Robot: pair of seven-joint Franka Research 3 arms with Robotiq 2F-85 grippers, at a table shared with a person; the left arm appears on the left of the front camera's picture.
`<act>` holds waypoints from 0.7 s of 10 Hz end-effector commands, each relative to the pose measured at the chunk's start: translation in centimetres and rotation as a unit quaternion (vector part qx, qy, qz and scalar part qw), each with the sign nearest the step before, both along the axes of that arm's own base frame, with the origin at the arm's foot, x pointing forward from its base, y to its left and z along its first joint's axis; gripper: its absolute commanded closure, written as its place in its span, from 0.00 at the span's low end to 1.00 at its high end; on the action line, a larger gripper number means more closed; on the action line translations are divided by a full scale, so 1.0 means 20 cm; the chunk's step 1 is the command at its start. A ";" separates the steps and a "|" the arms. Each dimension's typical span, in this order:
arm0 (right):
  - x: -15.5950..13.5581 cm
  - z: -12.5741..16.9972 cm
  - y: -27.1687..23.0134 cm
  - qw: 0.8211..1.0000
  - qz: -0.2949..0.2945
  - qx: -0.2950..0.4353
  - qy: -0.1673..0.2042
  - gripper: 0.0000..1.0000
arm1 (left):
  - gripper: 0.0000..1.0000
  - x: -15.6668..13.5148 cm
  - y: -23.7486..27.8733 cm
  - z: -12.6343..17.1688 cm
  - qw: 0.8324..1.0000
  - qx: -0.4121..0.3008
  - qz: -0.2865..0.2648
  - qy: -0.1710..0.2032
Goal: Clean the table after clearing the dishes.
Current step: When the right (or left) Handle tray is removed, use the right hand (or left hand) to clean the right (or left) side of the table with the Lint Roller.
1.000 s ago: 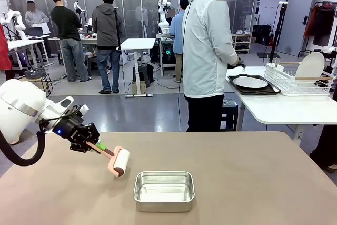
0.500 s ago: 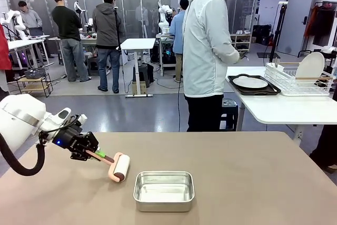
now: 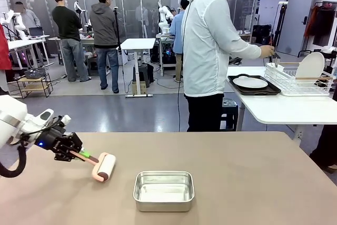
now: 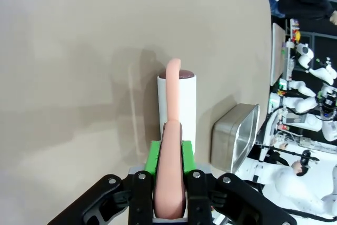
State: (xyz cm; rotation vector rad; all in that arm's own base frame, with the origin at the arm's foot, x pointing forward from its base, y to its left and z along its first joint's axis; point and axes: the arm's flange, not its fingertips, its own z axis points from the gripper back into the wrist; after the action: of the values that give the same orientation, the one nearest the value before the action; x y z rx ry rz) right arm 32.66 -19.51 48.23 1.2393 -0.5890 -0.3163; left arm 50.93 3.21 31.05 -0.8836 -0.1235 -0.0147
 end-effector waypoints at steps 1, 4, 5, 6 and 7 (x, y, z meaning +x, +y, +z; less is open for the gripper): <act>0.00 0.01 0.01 1.000 0.003 0.002 -0.003 0.00 | 0.80 -0.05 0.24 -0.08 0.990 0.132 0.052 -0.014; 0.00 0.01 0.01 1.000 0.003 0.002 -0.003 0.00 | 0.80 -0.12 0.40 -0.01 0.965 0.244 0.092 -0.023; 0.00 0.01 0.01 1.000 0.003 0.002 -0.003 0.00 | 0.80 -0.15 0.43 0.02 0.956 0.273 0.105 -0.021; 0.00 0.01 0.01 1.000 0.003 0.002 -0.003 0.00 | 0.80 -0.16 0.46 0.04 0.950 0.289 0.120 -0.017; 0.00 0.01 0.01 1.000 0.003 0.002 -0.003 0.00 | 0.80 -0.17 0.48 0.06 0.942 0.309 0.131 -0.014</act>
State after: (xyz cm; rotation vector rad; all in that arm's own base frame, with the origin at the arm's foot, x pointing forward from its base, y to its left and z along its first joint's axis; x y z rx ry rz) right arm 32.66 -19.50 48.24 1.2392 -0.5890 -0.3162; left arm 48.03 11.73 37.12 -0.4651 -0.2810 0.1046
